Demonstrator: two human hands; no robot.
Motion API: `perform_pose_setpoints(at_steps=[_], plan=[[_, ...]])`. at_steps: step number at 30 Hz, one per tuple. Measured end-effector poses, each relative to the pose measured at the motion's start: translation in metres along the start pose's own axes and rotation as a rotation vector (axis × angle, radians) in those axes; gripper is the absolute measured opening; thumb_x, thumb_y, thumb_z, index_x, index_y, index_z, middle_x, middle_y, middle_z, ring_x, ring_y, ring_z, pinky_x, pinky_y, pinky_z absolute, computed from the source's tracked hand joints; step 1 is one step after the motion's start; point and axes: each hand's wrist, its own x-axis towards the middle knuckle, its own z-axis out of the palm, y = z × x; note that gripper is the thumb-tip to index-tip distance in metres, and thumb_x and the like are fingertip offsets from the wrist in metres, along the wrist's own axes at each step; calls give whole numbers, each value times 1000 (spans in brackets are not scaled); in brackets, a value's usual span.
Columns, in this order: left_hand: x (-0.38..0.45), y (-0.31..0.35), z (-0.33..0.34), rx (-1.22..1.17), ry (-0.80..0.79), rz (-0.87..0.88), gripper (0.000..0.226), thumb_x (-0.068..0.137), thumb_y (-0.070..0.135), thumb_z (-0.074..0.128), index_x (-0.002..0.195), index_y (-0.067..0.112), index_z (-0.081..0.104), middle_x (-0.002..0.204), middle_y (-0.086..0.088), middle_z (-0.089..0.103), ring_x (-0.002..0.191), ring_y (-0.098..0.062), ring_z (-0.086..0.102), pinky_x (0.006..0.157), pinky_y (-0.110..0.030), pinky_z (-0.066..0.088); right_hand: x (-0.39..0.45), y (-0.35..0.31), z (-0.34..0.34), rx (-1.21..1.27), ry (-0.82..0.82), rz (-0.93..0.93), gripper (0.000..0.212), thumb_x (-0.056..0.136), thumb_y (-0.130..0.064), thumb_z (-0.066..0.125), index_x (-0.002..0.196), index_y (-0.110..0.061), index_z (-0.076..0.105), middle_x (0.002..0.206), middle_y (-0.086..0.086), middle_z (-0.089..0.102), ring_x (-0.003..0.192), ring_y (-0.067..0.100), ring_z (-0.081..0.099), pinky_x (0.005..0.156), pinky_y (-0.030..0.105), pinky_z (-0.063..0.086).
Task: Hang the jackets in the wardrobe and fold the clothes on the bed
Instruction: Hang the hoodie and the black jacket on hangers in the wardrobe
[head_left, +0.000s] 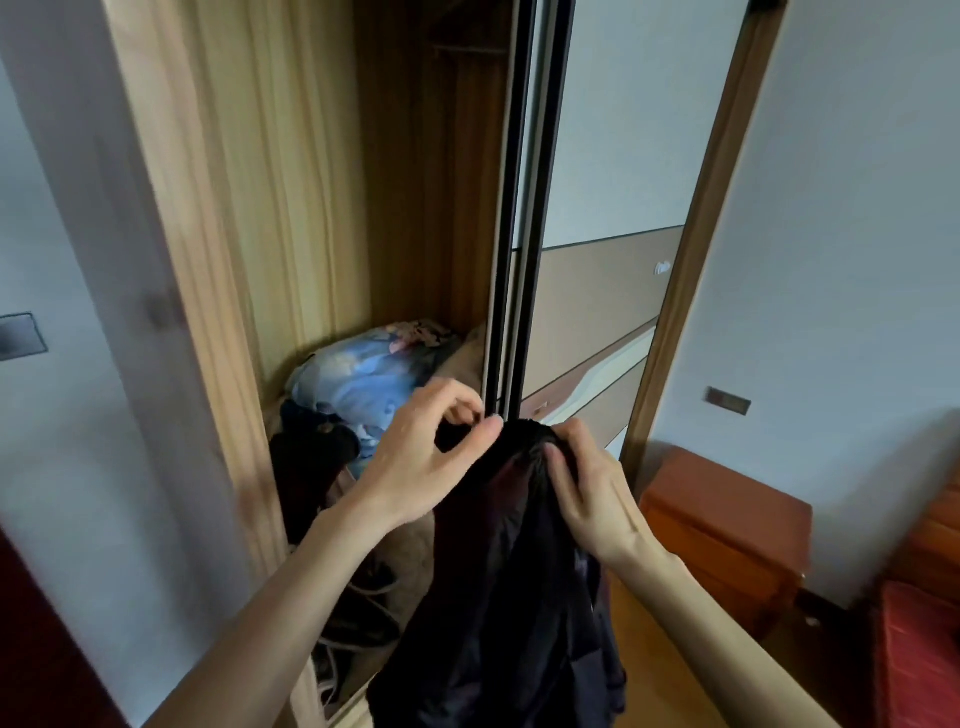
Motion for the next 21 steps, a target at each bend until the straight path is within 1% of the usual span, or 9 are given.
perform_pose_setpoints(at_steps=[1, 2, 4, 7, 11, 14, 17, 19, 21], plan=[[2, 3, 1, 5, -89, 61, 31, 91, 55, 64, 106, 28, 63, 101, 14, 62, 102, -10, 60, 93, -41, 48, 8, 2, -3, 4, 13, 4, 11, 108, -31, 45, 99, -23, 48, 89, -5, 55, 79, 7, 55, 71, 16, 40], [3, 6, 3, 106, -133, 122, 34, 87, 54, 67, 109, 29, 63, 101, 16, 62, 101, -9, 59, 93, -40, 47, 15, 4, -5, 11, 22, 7, 11, 107, -31, 45, 100, -24, 48, 89, -6, 56, 79, 7, 57, 71, 15, 40], [8, 5, 14, 346, -142, 218, 49, 81, 55, 67, 121, 28, 58, 108, 17, 57, 105, -10, 54, 97, -38, 42, 27, 10, -11, 13, 24, 11, 8, 107, -32, 46, 102, -26, 49, 92, -6, 60, 83, 8, 61, 73, 15, 43], [21, 1, 35, 411, -133, 162, 54, 79, 55, 66, 121, 27, 50, 110, 14, 53, 106, -12, 50, 98, -34, 36, 41, 19, -16, -23, 0, 9, 11, 107, -36, 47, 103, -26, 49, 93, -4, 61, 84, 12, 62, 73, 22, 47], [40, -4, 54, 481, -75, 87, 35, 79, 19, 72, 109, 19, 54, 103, 4, 59, 101, -25, 56, 86, -37, 43, 51, 31, -25, -101, -66, -72, 17, 106, -35, 53, 99, -19, 52, 89, -7, 58, 80, 6, 57, 71, 21, 45], [50, -11, 57, 406, 9, 44, 32, 80, 6, 73, 106, 19, 59, 104, 3, 63, 100, -25, 58, 75, -38, 47, 53, 48, -34, -139, -96, -93, 24, 102, -33, 65, 92, -21, 46, 76, -15, 50, 68, 4, 49, 63, 16, 38], [56, -13, 65, 380, 63, 115, 40, 79, -3, 73, 112, 16, 62, 108, 1, 63, 101, -27, 60, 77, -41, 52, 54, 70, -45, -161, -166, -46, 29, 97, -32, 73, 107, -26, 46, 67, -14, 47, 60, 6, 48, 59, 13, 36], [59, -12, 70, 369, 88, 153, 46, 77, -9, 69, 118, 12, 62, 113, -4, 63, 104, -31, 61, 78, -48, 56, 56, 85, -49, -198, -197, -25, 36, 97, -31, 73, 124, -30, 49, 66, -13, 46, 62, 6, 50, 61, 13, 37], [63, -13, 78, 353, 117, 156, 47, 78, -10, 66, 121, 8, 61, 115, -7, 62, 105, -34, 62, 83, -51, 55, 56, 99, -45, -196, -214, -8, 44, 98, -28, 70, 137, -29, 50, 70, -20, 48, 66, -1, 52, 66, 11, 39]])
